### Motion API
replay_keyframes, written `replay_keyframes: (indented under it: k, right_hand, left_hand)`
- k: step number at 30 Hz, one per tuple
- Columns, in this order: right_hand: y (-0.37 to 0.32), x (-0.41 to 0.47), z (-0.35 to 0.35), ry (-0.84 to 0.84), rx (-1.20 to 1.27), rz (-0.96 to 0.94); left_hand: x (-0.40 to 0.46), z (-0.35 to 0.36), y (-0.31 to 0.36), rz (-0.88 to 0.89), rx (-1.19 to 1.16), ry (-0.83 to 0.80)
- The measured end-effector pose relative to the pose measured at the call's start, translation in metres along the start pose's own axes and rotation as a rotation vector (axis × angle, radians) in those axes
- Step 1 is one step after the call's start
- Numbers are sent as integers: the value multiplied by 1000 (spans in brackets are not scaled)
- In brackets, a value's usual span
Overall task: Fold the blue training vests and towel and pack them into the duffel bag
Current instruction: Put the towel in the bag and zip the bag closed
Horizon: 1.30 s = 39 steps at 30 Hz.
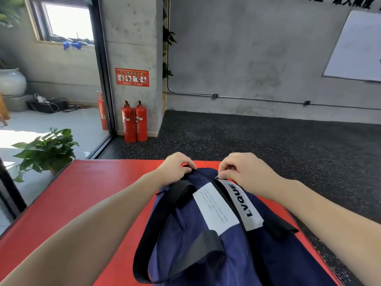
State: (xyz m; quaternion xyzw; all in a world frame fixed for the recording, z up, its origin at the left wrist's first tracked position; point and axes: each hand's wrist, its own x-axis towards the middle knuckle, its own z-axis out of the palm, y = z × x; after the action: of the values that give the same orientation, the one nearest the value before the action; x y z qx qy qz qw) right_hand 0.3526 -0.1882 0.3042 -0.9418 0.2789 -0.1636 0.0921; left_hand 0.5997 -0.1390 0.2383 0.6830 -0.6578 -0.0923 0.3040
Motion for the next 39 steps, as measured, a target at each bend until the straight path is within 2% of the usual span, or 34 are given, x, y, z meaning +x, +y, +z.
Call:
replay_keyframes:
  k: [2,4,6,8,16,23,26,29,32,34,37,39]
  right_hand:
    - [0,0,-1,23,18,-3]
    - [-1,2,-2,26,25,-6]
    - [-1,2,-1,28,17,-12]
    - [-2,1,2,26,-10,-8]
    - [-1,-7,6,38,-25,16]
    - [-3,-45,-15,40,114,30]
    - [-7,-80,-29,30,211,56]
    - [-8,-104,-32,54,237,76]
    - [-6,-110,-27,95,206,109]
    - [-7,-110,-26,117,209,105]
    - [-12,-113,-27,135,231,77]
    - [-14,-115,-26,143,214,69]
  left_hand:
    - [-8,-11,23,120,-118,-42]
    - [-18,-17,46,219,-188,-161]
    - [-20,-15,57,282,-90,-207]
    - [-20,-13,58,267,-24,-188]
    - [-18,5,53,212,1,-156]
    - [-15,8,41,118,-1,-13]
    - [-20,12,40,71,8,-6]
    - [-27,8,55,76,30,-28]
    - [-40,-9,89,171,-54,-2]
    - [-57,-19,117,256,-132,-104]
    - [-76,-11,144,416,22,-308]
    - [-79,0,148,439,91,-332]
